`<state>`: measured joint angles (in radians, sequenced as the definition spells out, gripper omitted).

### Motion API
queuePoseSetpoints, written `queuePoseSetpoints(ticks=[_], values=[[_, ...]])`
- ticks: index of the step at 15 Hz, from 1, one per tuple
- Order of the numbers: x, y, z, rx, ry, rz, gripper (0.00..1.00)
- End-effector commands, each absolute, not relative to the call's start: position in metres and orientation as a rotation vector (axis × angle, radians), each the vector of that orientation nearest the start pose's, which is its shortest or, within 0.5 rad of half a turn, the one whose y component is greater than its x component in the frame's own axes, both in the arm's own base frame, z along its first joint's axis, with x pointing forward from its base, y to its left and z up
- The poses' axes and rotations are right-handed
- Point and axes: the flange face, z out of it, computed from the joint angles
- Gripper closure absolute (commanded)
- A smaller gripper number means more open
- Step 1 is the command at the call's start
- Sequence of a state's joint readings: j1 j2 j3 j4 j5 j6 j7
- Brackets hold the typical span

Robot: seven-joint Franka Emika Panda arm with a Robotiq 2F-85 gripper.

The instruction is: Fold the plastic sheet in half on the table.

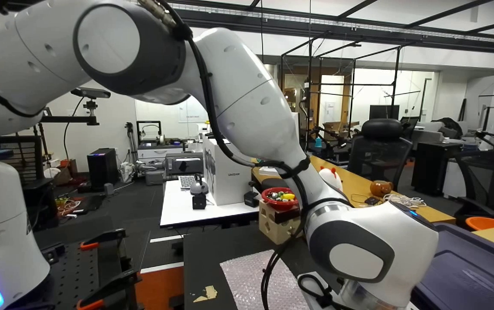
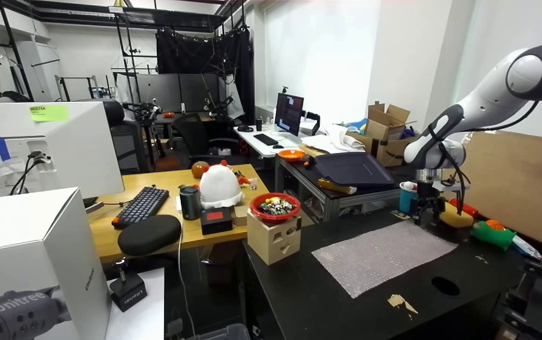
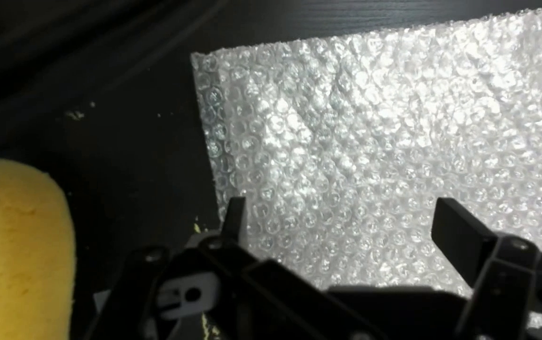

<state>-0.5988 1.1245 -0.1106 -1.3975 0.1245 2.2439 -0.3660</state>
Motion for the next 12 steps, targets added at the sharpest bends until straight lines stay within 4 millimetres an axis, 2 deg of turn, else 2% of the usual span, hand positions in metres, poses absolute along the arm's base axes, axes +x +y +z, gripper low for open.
queuePoseSetpoints(ticks=[1, 8, 12], values=[[0.514, -0.428, 0.005, -2.942, 0.579, 0.368, 0.00], [0.532, -0.423, -0.011, -3.039, 0.469, 0.373, 0.00], [0.533, -0.439, -0.023, -3.076, 0.457, 0.384, 0.00]])
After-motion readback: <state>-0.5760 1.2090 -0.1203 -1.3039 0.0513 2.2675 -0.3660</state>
